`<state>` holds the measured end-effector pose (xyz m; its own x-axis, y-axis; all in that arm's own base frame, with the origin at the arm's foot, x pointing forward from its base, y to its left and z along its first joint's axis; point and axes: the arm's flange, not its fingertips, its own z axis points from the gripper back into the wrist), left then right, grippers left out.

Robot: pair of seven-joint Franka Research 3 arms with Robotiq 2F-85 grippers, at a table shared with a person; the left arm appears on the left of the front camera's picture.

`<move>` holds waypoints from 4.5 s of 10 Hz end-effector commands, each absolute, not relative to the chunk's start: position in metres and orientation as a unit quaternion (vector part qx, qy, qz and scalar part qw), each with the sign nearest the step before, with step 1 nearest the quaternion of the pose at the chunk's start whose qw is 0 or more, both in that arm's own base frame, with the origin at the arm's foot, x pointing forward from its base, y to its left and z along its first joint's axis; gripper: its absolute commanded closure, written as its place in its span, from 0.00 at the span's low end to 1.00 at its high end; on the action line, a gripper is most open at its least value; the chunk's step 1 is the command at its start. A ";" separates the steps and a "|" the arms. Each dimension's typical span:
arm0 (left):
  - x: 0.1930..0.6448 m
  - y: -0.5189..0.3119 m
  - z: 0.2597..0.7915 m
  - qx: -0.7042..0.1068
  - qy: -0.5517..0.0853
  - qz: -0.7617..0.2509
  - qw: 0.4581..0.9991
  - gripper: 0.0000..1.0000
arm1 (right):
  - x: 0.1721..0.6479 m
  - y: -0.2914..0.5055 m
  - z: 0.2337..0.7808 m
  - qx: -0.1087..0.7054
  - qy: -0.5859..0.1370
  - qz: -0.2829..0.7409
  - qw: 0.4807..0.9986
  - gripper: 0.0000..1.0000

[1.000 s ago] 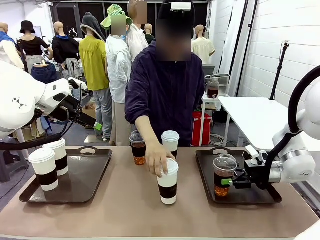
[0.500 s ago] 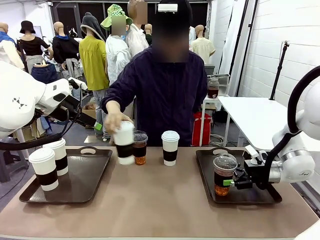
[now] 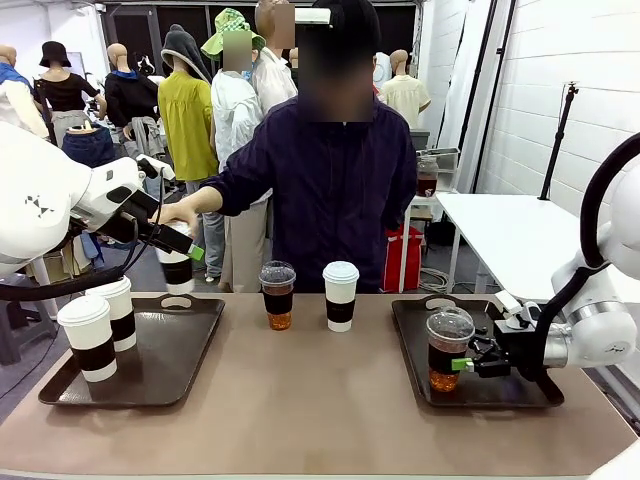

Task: Distribute the coffee onto the tray.
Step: Pick up one iced Americano and place it on the right Handle tray, then pick up another iced Americano from the middle of the table and place it on the right Handle tray.

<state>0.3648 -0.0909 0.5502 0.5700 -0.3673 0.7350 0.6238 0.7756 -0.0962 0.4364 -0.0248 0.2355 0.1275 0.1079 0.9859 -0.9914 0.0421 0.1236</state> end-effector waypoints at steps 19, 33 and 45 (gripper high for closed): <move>0.365 -0.090 0.550 -0.179 -0.364 -0.285 0.869 0.00 | 0.420 -0.070 0.236 0.472 -0.462 0.454 0.598 0.00; 0.365 -0.090 0.550 -0.179 -0.364 -0.285 0.869 0.00 | 0.611 -0.088 0.296 0.454 -0.452 0.545 0.541 0.00; 0.365 -0.090 0.550 -0.179 -0.364 -0.285 0.869 0.00 | 0.661 0.046 0.280 0.489 -0.445 0.527 0.533 0.00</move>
<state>0.3647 -0.0911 0.5502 0.5701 -0.3679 0.7346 0.6242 0.7754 -0.0960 0.6466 0.0421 0.2802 0.0226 0.1246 0.9920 -0.9994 -0.0216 0.0255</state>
